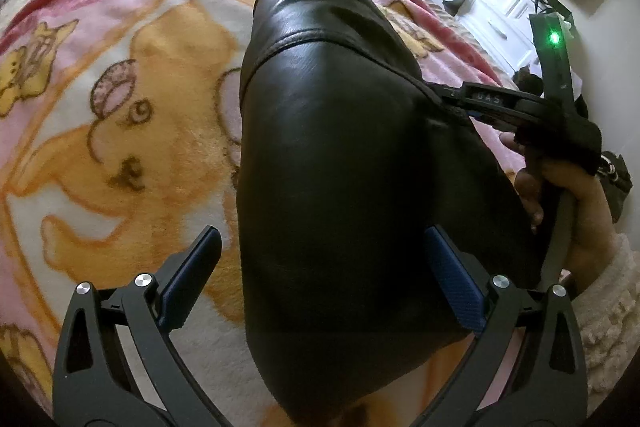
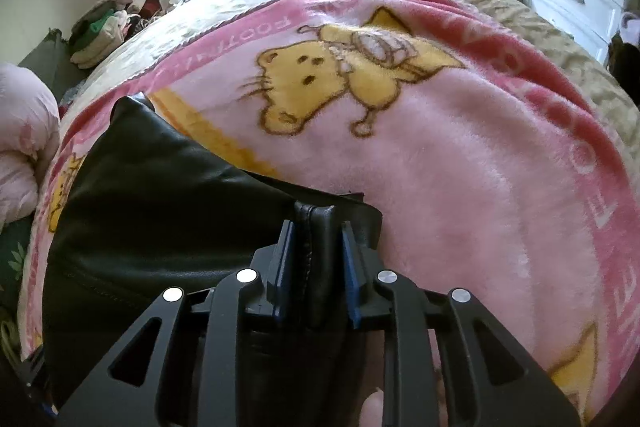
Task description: Fold large clothes
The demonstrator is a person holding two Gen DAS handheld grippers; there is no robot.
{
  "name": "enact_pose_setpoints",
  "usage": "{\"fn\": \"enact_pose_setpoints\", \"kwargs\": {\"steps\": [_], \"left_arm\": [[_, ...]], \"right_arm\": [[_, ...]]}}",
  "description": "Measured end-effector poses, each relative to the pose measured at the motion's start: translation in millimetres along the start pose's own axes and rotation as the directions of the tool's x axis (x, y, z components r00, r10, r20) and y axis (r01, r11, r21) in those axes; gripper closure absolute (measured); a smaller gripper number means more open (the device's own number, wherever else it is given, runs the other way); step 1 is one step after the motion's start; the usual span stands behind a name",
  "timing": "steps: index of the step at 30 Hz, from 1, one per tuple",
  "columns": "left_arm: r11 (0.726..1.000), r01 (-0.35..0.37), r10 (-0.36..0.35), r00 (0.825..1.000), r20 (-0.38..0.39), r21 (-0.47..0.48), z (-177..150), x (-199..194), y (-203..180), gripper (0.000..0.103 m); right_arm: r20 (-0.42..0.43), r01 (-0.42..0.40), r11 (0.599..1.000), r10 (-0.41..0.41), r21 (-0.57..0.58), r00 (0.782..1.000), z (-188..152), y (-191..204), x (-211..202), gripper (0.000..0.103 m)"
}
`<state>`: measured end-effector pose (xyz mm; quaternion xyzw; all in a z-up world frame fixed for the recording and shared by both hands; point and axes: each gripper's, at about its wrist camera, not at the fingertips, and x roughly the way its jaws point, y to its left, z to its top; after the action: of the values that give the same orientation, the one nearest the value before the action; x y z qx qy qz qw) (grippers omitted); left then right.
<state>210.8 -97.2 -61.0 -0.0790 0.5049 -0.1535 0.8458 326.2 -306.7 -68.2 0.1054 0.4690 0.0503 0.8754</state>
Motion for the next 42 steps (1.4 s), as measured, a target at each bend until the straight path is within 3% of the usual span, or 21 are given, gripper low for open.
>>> {"fn": "enact_pose_setpoints", "kwargs": {"steps": [3,7,10,14,16,18,20,25,30,35,42], "left_arm": [[1.000,-0.017,0.017,1.000,0.008,0.021,2.7,-9.8,-5.5,0.008],[0.999,-0.024,0.021,0.997,0.070,0.045,11.3,-38.1,-12.5,0.009],[0.999,-0.027,0.024,0.990,0.139,0.022,26.1,-58.3,-7.8,0.009],[0.998,-0.060,0.062,0.984,0.169,-0.017,54.4,-59.9,0.3,0.009],[0.998,-0.070,0.070,0.982,0.173,-0.003,66.1,-55.9,-3.5,0.014],[0.996,-0.074,0.067,0.986,0.154,0.040,83.1,-44.5,-14.2,0.041],[0.995,-0.062,0.052,0.992,0.117,0.082,97.7,-32.1,-20.1,0.045],[0.981,-0.077,0.071,0.997,0.041,0.177,114.9,3.5,-38.9,0.046],[0.944,-0.162,0.164,0.986,0.016,0.288,112.8,30.4,-56.5,0.029],[0.929,-0.182,0.189,0.982,0.012,0.323,111.2,40.4,-60.7,0.026],[0.920,-0.198,0.210,0.978,0.002,0.338,108.6,49.0,-64.2,0.025]], "right_arm": [[-0.001,-0.010,1.000,0.010,-0.011,1.000,3.6,2.5,-11.0,0.079],[0.068,-0.085,0.996,0.086,-0.018,0.994,3.1,5.0,-52.7,0.055],[0.148,-0.120,0.991,0.128,-0.060,0.981,-8.6,9.5,-92.6,0.054],[0.178,-0.134,0.982,0.157,-0.132,0.971,-22.5,19.9,-121.3,0.054],[0.161,-0.132,0.976,0.161,-0.175,0.974,-26.6,26.7,-124.9,0.054],[0.127,-0.130,0.964,0.162,-0.233,0.979,-32.6,36.7,-123.3,0.054],[0.101,-0.125,0.958,0.155,-0.259,0.983,-38.3,44.6,-119.8,0.054],[0.053,-0.149,0.942,0.172,-0.300,0.984,-60.7,64.6,-114.0,0.054],[0.017,-0.107,0.934,0.120,-0.341,0.993,-75.7,75.4,-105.5,0.051],[-0.053,-0.105,0.946,0.093,-0.306,0.994,-85.7,69.7,-83.4,0.051],[-0.047,-0.087,0.955,0.076,-0.284,0.996,-100.2,67.9,-66.2,0.049]]}}
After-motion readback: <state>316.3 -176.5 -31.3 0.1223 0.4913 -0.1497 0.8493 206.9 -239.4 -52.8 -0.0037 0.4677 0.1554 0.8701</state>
